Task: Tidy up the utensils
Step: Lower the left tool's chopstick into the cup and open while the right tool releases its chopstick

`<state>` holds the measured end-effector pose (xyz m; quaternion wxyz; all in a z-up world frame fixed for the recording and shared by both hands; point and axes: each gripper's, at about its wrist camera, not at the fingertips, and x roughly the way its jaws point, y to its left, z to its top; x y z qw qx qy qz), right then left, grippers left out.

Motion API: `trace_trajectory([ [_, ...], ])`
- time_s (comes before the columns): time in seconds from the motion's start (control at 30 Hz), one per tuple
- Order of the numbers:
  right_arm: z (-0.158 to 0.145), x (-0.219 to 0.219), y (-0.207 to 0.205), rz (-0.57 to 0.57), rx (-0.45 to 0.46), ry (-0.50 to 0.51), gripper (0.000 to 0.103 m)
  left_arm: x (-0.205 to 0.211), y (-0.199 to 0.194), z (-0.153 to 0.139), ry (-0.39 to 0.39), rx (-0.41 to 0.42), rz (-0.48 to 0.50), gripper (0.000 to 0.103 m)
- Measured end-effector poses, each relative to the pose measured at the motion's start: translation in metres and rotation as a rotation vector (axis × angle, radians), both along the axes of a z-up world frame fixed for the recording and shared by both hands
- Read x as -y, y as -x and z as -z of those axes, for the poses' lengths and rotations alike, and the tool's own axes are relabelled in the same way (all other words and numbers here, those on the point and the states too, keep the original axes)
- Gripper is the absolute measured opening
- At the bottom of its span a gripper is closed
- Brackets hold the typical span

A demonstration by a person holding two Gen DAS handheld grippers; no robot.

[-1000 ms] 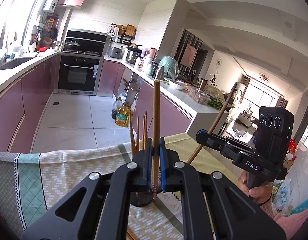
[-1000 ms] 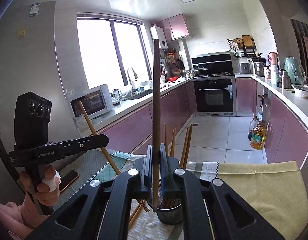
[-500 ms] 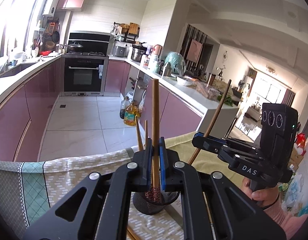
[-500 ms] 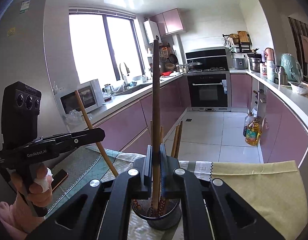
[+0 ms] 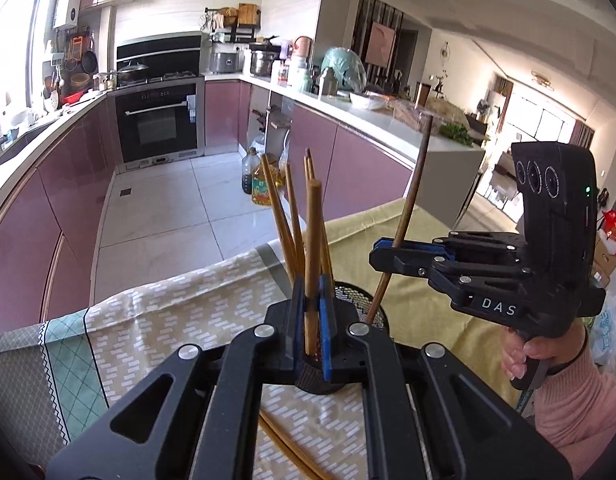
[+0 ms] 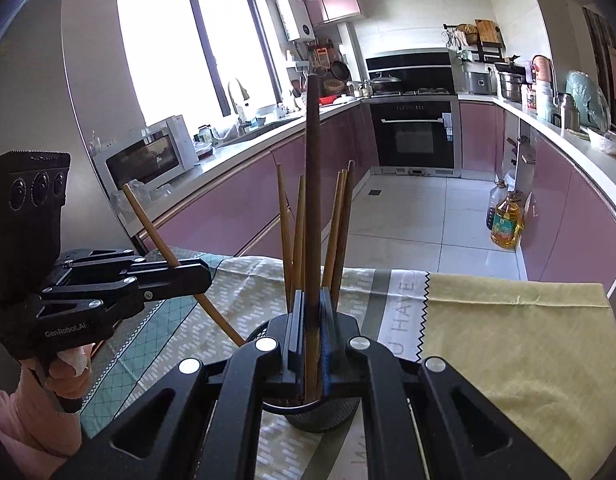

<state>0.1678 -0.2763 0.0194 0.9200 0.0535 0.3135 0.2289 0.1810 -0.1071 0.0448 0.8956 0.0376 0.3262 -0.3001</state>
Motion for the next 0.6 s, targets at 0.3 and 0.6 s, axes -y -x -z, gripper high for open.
trace_trajectory([
  [0.3, 0.017, -0.001, -0.014, 0.019, -0.056, 0.008, 0.006, 0.013, -0.026, 0.017, -0.042, -0.053, -0.008, 0.008],
  [0.6, 0.019, -0.001, -0.022, 0.04, -0.063, 0.001, 0.008, 0.016, -0.046, 0.031, -0.028, -0.092, -0.032, 0.008],
])
